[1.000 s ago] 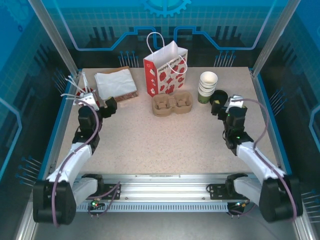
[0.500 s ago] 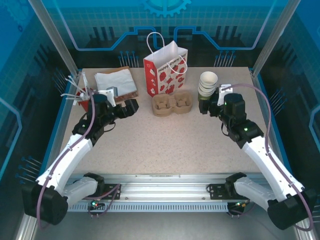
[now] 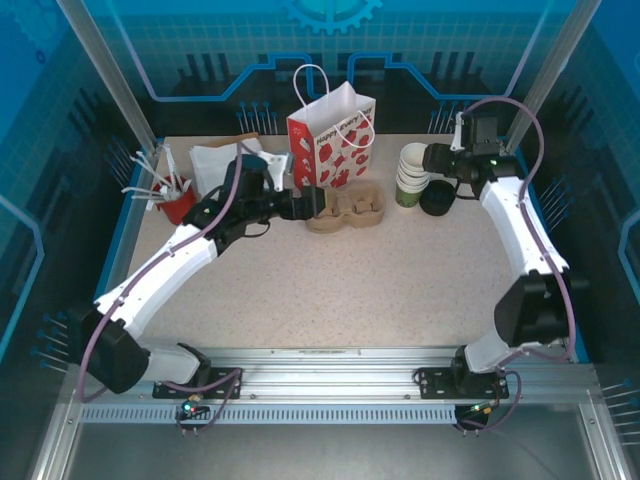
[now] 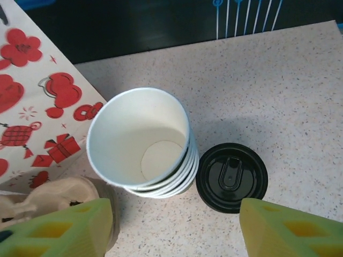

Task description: Pack the takeout coffee

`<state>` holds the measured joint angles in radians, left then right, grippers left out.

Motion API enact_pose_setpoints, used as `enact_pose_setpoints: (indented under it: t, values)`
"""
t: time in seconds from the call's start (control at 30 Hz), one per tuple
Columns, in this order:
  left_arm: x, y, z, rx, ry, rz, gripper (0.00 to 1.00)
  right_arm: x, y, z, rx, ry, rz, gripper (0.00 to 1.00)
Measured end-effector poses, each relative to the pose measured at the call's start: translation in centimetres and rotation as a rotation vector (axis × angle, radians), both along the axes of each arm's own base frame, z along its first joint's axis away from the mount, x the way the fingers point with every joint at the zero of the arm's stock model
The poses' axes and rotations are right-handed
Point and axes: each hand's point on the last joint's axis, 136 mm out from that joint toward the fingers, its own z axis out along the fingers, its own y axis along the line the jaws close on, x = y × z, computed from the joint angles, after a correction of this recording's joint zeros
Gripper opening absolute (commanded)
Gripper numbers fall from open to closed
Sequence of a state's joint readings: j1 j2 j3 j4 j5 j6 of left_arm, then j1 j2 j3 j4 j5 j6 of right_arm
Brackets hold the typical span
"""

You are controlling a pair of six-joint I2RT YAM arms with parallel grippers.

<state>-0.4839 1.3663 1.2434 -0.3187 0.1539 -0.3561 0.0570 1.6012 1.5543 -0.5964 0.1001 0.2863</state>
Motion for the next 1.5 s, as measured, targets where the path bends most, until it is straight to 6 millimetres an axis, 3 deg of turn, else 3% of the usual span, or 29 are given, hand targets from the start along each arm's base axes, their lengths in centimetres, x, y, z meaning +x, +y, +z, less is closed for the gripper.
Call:
enact_pose_setpoints:
  t: [0.17, 0.47, 1.0, 1.27, 1.5]
  values:
    - [0.8, -1.9, -0.7, 0.026, 0.016, -0.04, 0.96, 2.9, 0.1, -1.9, -0.002, 0.06, -0.009, 0.49]
    - [1.2, -2.5, -1.2, 0.053, 0.023, -0.05, 0.96, 6.0, -0.4, -4.4, -0.048, 0.129, -0.027, 0.31]
    - [1.3, -2.2, -1.4, 0.079, 0.016, -0.036, 0.96, 6.3, -0.3, -5.9, -0.069, 0.179, -0.011, 0.11]
    - [1.4, -2.1, -1.4, 0.082, 0.015, -0.031, 0.96, 6.3, -0.2, -5.4, -0.066, 0.178, -0.006, 0.07]
    - [1.4, -2.1, -1.5, 0.083, 0.015, -0.03, 0.96, 6.5, 0.2, -3.6, -0.054, 0.145, 0.004, 0.07]
